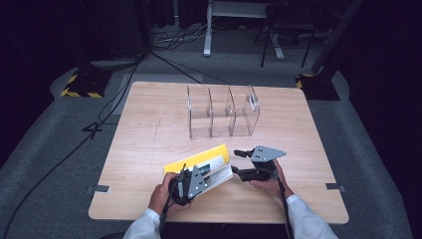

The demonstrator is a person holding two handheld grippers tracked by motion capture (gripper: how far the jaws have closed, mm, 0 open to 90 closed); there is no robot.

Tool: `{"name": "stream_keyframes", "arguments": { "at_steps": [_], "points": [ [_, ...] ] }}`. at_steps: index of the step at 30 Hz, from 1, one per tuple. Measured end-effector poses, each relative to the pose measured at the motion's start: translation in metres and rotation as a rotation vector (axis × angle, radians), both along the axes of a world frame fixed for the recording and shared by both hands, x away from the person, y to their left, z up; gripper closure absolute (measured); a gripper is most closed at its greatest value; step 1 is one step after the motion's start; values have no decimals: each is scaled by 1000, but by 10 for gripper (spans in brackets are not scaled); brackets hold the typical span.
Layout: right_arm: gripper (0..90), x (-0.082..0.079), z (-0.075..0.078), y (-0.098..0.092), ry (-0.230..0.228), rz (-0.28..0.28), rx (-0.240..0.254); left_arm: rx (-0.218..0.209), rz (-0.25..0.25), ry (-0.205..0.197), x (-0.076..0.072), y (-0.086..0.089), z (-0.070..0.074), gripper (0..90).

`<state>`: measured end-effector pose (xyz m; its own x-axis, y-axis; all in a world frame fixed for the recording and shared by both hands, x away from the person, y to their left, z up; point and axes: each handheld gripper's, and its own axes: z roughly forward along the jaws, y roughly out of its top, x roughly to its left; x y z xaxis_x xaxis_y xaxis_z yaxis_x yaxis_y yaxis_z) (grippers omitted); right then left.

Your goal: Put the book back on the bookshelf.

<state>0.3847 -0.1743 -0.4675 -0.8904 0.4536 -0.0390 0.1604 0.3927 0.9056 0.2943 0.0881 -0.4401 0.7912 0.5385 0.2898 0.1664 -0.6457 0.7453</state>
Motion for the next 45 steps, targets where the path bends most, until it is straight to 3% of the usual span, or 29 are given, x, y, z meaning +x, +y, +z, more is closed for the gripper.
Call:
{"name": "stream_keyframes", "arguments": {
  "at_steps": [3, 7, 9, 11, 16, 20, 24, 30, 34, 39, 45],
  "points": [
    [352, 3, -4, 1, 25, -19, -32, 24, -15, 1, 0, -5, 1, 834],
    [332, 5, -8, 3, 39, -23, -48, 42, -38, 58, 3, -5, 1, 819],
    [333, 3, -7, 4, 18, -31, -51, 41, -41, 83, 5, -4, 2, 811],
    [336, 1, -4, 6, -7, -52, -44, 46, -31, 83, 4, -3, 3, 798],
    [368, -3, 6, 4, -24, -67, 23, -10, -17, 86, -1, 6, 4, 760],
    [379, -7, 13, 8, -56, -69, 26, -65, -9, 103, -2, 13, 5, 730],
    [383, -7, 16, 11, -51, -62, 49, -81, 5, 80, -5, 18, 4, 735],
    [407, -8, 25, 18, -46, -39, 72, -98, 26, 21, -10, 25, 5, 817],
    [407, -2, 23, 19, -7, -25, 72, -123, 31, 17, -8, 25, 4, 842],
    [384, 5, 14, 23, 29, -33, 51, -120, 29, 6, -8, 23, 4, 843],
    [378, 16, 5, 26, 65, -68, 43, -133, -21, 10, -7, 18, 4, 842]
  ]
}}
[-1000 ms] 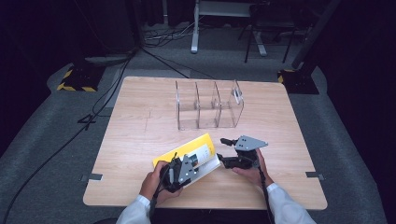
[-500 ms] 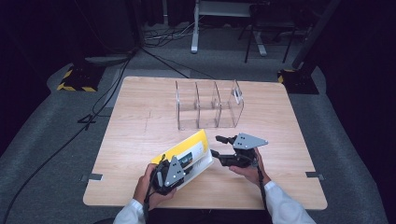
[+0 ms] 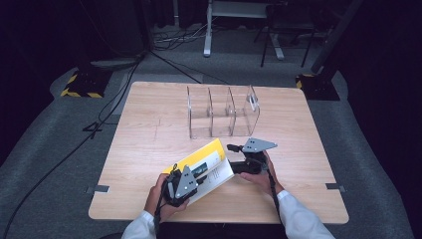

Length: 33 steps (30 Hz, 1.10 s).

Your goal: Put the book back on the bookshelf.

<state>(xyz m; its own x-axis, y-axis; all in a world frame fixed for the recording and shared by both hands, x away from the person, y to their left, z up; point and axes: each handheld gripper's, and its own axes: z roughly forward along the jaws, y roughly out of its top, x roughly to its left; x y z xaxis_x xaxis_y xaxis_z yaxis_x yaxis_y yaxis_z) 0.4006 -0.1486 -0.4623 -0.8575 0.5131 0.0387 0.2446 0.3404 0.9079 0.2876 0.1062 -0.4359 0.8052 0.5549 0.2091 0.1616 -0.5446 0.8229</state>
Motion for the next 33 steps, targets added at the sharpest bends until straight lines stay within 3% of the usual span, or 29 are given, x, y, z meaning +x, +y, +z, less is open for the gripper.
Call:
{"name": "stream_keyframes", "arguments": {
  "at_steps": [4, 5, 6, 11, 16, 21, 25, 29, 33],
  "points": [
    [405, -2, 7, -10, -32, 1, 95, -33, -40, -5, 2, -1, 6, 840],
    [405, -2, 7, -10, -32, 1, 95, -44, -50, -9, 4, -3, 8, 840],
    [429, -5, 16, -14, -68, -11, 103, -46, -67, -22, 6, -7, 11, 839],
    [458, -8, 37, -27, -144, -44, 112, -91, -112, -63, 14, -19, 18, 837],
    [484, -13, 57, -39, -193, -55, 126, -124, -127, -93, 14, -22, 19, 835],
    [500, -20, 61, -34, -215, -37, 123, -131, -111, -94, 8, -13, 19, 817],
    [459, -37, 67, -18, -264, 24, 96, -151, -72, -79, -3, 10, 17, 814],
    [414, -50, 65, -2, -276, 71, 65, -132, -36, -61, -11, 25, 11, 784],
    [397, -61, 57, 12, -258, 113, 43, -129, -24, -35, -15, 33, 6, 724]
  ]
}}
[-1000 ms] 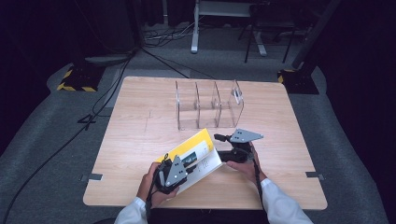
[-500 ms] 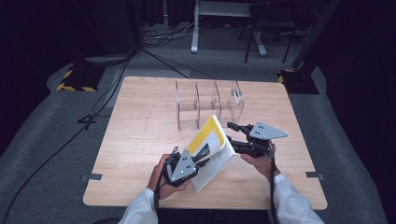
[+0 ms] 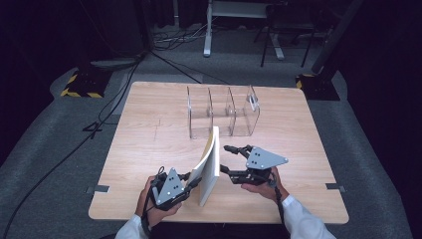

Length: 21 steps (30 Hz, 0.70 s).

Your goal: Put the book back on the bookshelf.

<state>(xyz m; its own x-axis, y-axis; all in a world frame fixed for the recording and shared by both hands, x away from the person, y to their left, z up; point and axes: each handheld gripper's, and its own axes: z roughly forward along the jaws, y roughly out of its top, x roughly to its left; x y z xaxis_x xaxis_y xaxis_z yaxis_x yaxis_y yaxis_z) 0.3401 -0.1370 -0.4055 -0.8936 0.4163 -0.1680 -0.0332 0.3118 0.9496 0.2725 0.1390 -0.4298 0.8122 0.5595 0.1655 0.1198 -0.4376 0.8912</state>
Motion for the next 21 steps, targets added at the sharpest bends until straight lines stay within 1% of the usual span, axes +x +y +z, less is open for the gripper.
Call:
{"name": "stream_keyframes", "arguments": {
  "at_steps": [1, 3, 4, 5, 6, 7, 9, 11, 12, 13, 15, 16, 18, 20, 21],
  "points": [
    [393, -2, -3, 3, 17, 13, 0, 2, 0, 12, -1, 1, -1, 696],
    [389, -6, -8, 8, 18, 25, -21, 29, -4, 24, -3, 1, -4, 635],
    [385, -7, -12, 11, 18, 26, -42, 37, -6, 25, -4, 1, -5, 594],
    [382, -8, -15, 13, 24, 30, -48, 43, -12, 27, -5, 1, -7, 567],
    [381, -8, -18, 14, 31, 38, -56, 43, -23, 37, -6, 1, -8, 530],
    [381, -9, -21, 16, 34, 38, -60, 54, -36, 52, -7, 1, -10, 500],
    [378, -9, -27, 18, 48, 47, -64, 51, -56, 77, -7, 1, -13, 390],
    [378, -10, -31, 20, 54, 47, -75, 52, -82, 100, -9, -2, -15, 301],
    [378, -10, -31, 20, 54, 47, -75, 52, -82, 100, -9, -2, -15, 253],
    [375, -10, -33, 21, 58, 43, -84, 56, -95, 108, -10, -4, -16, 253],
    [372, -11, -35, 22, 64, 49, -80, 61, -92, 109, -12, -9, -19, 215],
    [377, -13, -37, 25, 42, 30, -87, 53, -86, 110, -14, -12, -21, 191],
    [391, -16, -40, 28, 20, -2, -88, 27, -64, 102, -15, -16, -23, 189],
    [392, -16, -41, 30, 17, -13, -82, 11, -43, 102, -15, -18, -23, 186],
    [392, -16, -42, 31, 18, -16, -78, 11, -43, 102, -15, -18, -23, 186]
  ]
}}
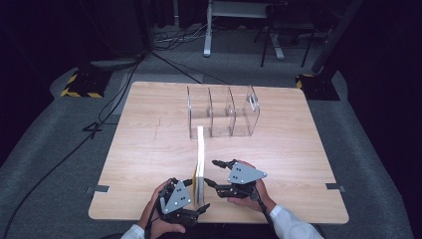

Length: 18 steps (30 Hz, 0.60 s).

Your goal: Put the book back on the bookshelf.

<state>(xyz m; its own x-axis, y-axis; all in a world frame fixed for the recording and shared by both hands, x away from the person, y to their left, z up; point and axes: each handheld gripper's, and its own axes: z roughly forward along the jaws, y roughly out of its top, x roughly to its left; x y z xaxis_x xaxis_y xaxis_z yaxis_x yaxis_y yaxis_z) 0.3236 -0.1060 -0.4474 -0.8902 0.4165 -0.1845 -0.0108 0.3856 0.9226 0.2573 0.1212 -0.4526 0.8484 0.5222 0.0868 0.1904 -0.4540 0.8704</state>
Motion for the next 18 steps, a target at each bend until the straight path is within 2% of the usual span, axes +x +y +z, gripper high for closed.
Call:
{"name": "stream_keyframes", "arguments": {
  "at_steps": [1, 7, 10, 11, 18],
  "points": [
    [389, 0, 0, 1, 1, -2, 2, -13, 30, -13, 0, -2, 1, 191],
    [384, 2, -1, 2, 5, -29, 20, -40, 92, -12, 5, -3, 2, 288],
    [386, 2, -2, 2, 4, -39, 24, -25, 131, -30, 5, -4, 2, 331],
    [387, 2, -2, 2, 3, -37, 23, -27, 131, -24, 5, -3, 2, 363],
    [371, 5, -1, 0, 6, -45, 22, -26, 118, -11, 6, -1, 2, 436]
  ]
}}
